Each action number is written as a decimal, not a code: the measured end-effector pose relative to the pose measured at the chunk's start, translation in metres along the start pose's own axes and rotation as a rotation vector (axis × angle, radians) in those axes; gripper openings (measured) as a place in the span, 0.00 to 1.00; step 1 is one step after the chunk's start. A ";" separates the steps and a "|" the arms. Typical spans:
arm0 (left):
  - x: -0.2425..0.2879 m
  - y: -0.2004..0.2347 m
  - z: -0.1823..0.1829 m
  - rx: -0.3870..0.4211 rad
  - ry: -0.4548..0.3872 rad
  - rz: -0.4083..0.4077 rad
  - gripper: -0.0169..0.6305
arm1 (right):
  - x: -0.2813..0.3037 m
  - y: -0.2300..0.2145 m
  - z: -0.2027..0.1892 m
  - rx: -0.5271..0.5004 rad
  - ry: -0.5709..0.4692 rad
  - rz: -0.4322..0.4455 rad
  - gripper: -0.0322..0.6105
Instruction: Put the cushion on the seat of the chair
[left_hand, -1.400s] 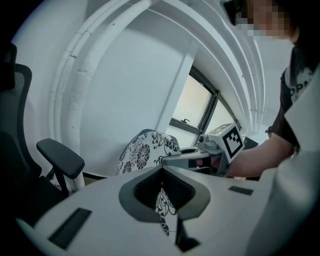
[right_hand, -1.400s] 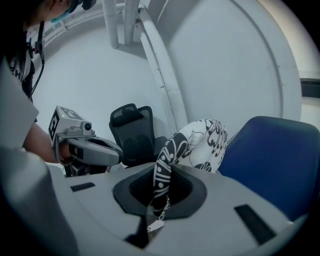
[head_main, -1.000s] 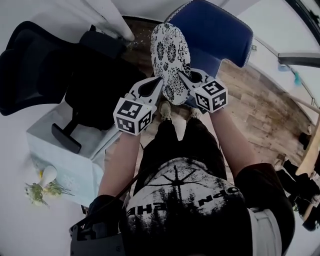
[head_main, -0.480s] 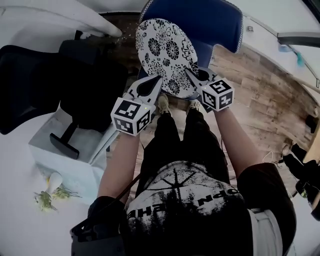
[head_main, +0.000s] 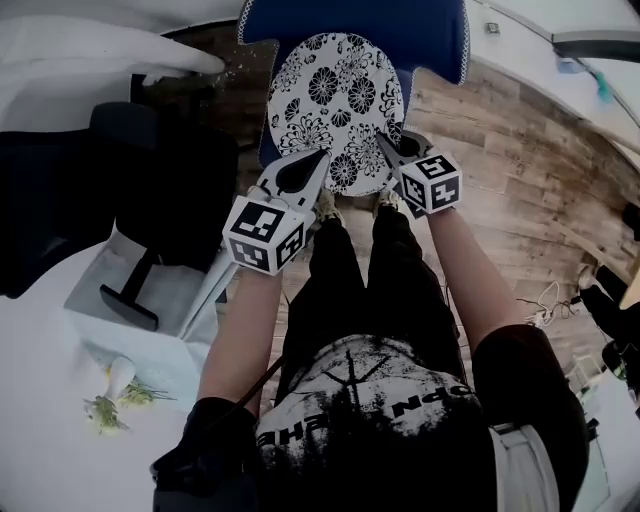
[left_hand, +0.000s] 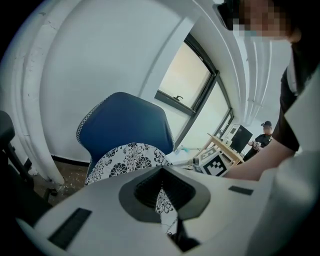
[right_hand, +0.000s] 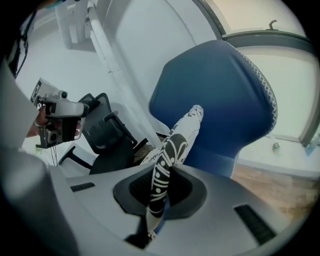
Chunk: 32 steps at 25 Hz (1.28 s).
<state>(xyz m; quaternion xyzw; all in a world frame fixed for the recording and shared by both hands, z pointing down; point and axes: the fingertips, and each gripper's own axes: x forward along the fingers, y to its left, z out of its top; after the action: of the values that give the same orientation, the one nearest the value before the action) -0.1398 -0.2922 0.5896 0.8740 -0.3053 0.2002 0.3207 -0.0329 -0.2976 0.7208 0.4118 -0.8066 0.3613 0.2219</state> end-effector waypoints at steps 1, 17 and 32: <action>0.004 0.000 -0.003 -0.002 0.007 -0.002 0.05 | 0.004 -0.007 -0.006 0.003 0.010 -0.009 0.09; 0.079 -0.001 -0.047 -0.019 0.087 -0.037 0.05 | 0.065 -0.101 -0.105 0.102 0.206 -0.127 0.09; 0.119 0.010 -0.070 -0.050 0.102 -0.068 0.05 | 0.095 -0.138 -0.141 0.117 0.273 -0.176 0.09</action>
<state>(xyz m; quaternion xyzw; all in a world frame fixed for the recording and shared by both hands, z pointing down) -0.0698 -0.2991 0.7090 0.8641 -0.2638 0.2259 0.3643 0.0358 -0.2934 0.9286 0.4401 -0.7075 0.4392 0.3360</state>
